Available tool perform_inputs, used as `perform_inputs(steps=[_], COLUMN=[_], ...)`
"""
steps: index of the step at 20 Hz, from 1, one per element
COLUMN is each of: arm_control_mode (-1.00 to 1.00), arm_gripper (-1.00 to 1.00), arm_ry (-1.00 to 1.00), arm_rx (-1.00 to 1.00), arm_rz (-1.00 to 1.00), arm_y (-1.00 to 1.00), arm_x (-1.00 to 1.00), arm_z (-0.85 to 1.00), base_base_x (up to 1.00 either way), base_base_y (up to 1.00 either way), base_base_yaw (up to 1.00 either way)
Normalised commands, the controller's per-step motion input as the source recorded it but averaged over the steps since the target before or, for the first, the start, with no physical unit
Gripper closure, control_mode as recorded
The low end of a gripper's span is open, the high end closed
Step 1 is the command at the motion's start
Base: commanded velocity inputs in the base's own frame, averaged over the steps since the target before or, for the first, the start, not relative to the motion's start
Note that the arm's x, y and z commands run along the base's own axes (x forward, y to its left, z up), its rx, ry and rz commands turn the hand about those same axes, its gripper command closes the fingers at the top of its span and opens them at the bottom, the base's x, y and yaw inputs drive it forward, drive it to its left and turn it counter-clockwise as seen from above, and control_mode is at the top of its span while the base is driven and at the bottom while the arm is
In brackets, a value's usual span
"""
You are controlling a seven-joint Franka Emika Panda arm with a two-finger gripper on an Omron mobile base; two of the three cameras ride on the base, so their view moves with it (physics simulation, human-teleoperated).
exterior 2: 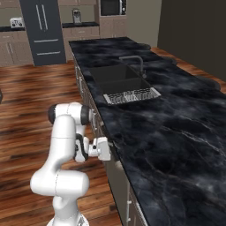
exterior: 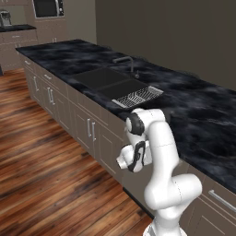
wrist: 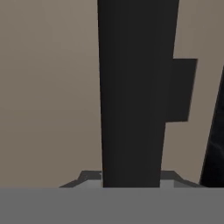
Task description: Open the dishwasher door and pull out the top rack.
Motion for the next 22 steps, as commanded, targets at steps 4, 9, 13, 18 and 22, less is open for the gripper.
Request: perform_inputs(steps=[4, 9, 13, 18, 22], arm_control_mode=[-1.00, -1.00, -1.00, -1.00, -1.00], arm_gripper=[1.00, 1.00, 1.00, 1.00, 1.00], arm_ry=[0.00, 0.00, 0.00, 0.00, 0.00], arm_rx=[0.00, 0.02, 0.00, 0.00, 0.00], arm_rz=[0.00, 0.00, 0.00, 0.00, 0.00], arm_y=[0.64, 0.71, 0.74, 0.73, 0.69], arm_x=[-0.49, -0.50, -0.51, -0.49, -0.44], arm_z=[-0.27, -0.31, -0.34, -0.35, -0.36], base_base_x=[0.00, 0.00, 0.00, 0.00, 0.00], base_base_y=[0.00, 0.00, 0.00, 0.00, 0.00], base_base_yaw=[0.00, 0.00, 0.00, 0.00, 0.00])
